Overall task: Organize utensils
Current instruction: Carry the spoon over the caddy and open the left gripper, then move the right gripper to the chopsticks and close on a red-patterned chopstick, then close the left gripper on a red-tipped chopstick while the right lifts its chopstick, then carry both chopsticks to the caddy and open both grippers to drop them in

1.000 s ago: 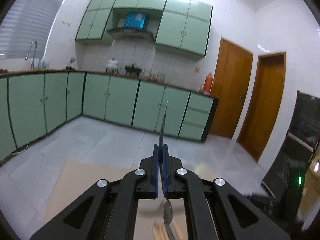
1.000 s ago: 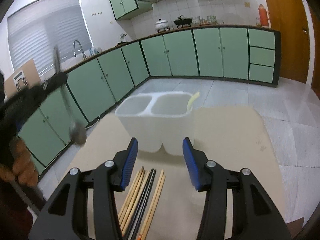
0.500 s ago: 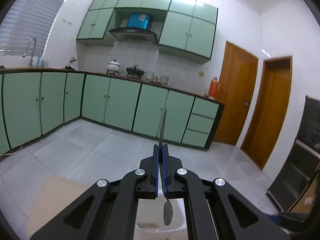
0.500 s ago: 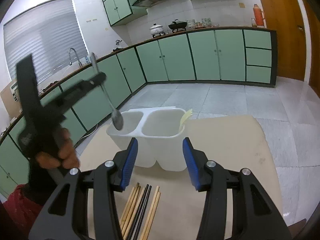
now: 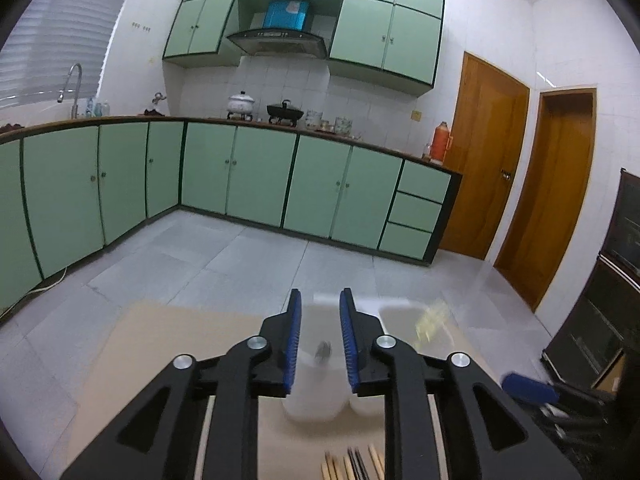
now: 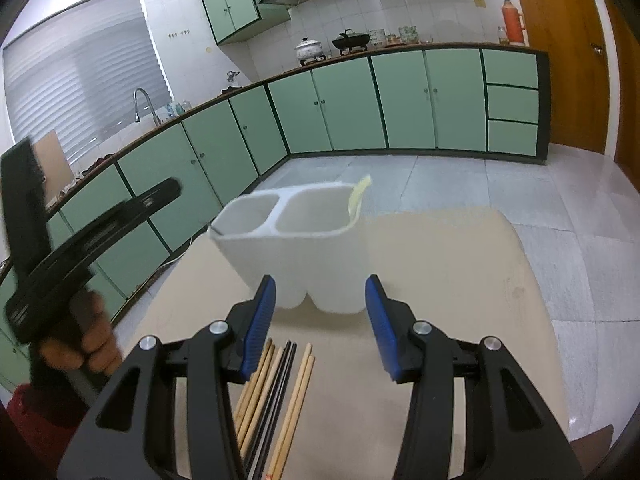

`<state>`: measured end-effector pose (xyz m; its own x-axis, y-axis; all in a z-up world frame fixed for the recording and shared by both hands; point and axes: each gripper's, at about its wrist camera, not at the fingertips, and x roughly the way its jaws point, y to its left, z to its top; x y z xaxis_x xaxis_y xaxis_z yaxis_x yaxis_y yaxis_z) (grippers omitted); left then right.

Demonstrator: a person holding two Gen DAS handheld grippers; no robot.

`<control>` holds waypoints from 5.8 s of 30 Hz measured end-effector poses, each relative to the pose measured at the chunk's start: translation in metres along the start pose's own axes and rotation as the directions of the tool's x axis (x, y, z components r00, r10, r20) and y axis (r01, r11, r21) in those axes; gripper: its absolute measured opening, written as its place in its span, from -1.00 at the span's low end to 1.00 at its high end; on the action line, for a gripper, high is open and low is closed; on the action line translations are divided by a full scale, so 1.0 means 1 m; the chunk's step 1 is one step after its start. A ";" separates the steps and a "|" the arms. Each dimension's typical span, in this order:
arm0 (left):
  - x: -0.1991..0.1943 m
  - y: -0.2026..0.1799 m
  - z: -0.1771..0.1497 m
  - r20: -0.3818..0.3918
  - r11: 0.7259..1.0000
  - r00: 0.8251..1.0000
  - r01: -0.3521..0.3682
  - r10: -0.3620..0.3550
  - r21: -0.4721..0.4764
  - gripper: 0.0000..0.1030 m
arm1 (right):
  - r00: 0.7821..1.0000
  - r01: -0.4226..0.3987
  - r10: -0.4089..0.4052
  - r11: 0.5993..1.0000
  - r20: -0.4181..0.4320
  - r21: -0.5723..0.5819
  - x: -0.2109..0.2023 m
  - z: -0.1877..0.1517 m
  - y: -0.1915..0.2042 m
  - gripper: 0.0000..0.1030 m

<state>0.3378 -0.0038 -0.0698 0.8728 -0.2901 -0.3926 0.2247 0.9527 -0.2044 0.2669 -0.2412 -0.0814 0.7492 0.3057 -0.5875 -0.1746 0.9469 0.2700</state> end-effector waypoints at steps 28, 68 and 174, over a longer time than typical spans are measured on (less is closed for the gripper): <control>-0.097 -0.019 -0.175 -0.399 0.996 0.915 -0.013 0.050 0.094 -0.40 | 0.983 0.056 -0.063 0.998 -0.175 -0.041 -0.052 -0.171 0.041 -0.11; -0.148 -0.028 -0.201 -0.370 0.991 0.928 0.018 0.033 0.132 -0.13 | 0.977 0.101 -0.120 0.989 -0.177 -0.110 -0.079 -0.207 0.040 -0.48; -0.029 -0.036 0.086 0.022 0.992 1.000 0.001 -0.004 0.130 -0.39 | 0.989 0.102 -0.077 0.974 0.127 -0.201 -0.040 0.115 0.024 -0.41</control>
<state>0.3415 -0.0222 0.0262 0.8812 -0.2916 -0.3721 0.2799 0.9561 -0.0865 0.3057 -0.2423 0.0361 0.8357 0.2170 -0.5045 -0.2228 0.9736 0.0497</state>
